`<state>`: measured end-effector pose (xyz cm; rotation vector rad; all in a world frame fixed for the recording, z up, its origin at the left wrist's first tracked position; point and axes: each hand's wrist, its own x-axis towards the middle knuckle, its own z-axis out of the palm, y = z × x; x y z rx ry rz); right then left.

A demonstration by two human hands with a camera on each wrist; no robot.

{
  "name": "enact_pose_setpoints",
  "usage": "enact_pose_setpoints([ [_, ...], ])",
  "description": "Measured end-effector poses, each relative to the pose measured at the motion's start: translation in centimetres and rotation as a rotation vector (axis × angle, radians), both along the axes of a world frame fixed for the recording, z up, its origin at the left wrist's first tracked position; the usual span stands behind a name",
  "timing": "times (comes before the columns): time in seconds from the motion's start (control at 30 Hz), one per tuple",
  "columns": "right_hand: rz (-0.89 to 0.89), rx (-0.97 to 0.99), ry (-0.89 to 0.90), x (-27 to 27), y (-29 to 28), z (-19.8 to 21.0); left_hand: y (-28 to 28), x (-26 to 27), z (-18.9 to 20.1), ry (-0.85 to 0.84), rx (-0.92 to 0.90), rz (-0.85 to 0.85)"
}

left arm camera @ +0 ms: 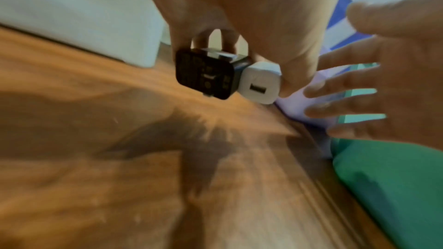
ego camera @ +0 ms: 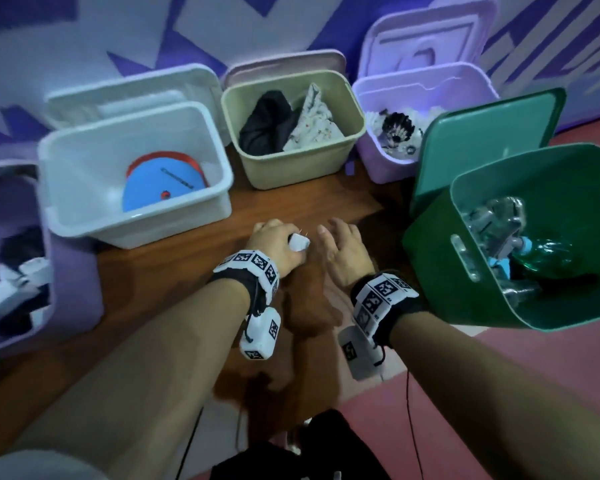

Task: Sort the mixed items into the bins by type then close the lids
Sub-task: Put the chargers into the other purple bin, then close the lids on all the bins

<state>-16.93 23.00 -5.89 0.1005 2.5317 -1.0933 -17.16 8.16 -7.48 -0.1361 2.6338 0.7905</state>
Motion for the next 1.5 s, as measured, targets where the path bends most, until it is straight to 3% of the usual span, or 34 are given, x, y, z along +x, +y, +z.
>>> enact_pose_setpoints([
  [0.13,0.010,-0.090,0.174,-0.4,-6.0,3.2,-5.4,0.9,4.9,0.189,0.075,0.075],
  [0.27,0.066,-0.157,0.287,-0.3,-12.6,6.9,-12.0,2.4,9.7,0.344,0.027,0.122],
  [0.57,0.239,-0.290,0.329,2.8,-27.6,14.1,-27.6,8.8,15.7,0.426,-0.089,0.310],
  [0.9,0.519,-0.189,0.309,7.5,-38.1,14.7,-37.4,15.3,13.7,0.361,-0.036,0.567],
  [1.27,0.476,-0.042,0.190,6.3,-37.7,12.9,-37.5,12.5,9.4,0.201,0.031,0.527],
  [1.5,0.462,0.023,0.173,5.3,-37.4,12.0,-38.6,11.7,9.1,0.246,0.076,0.611],
])
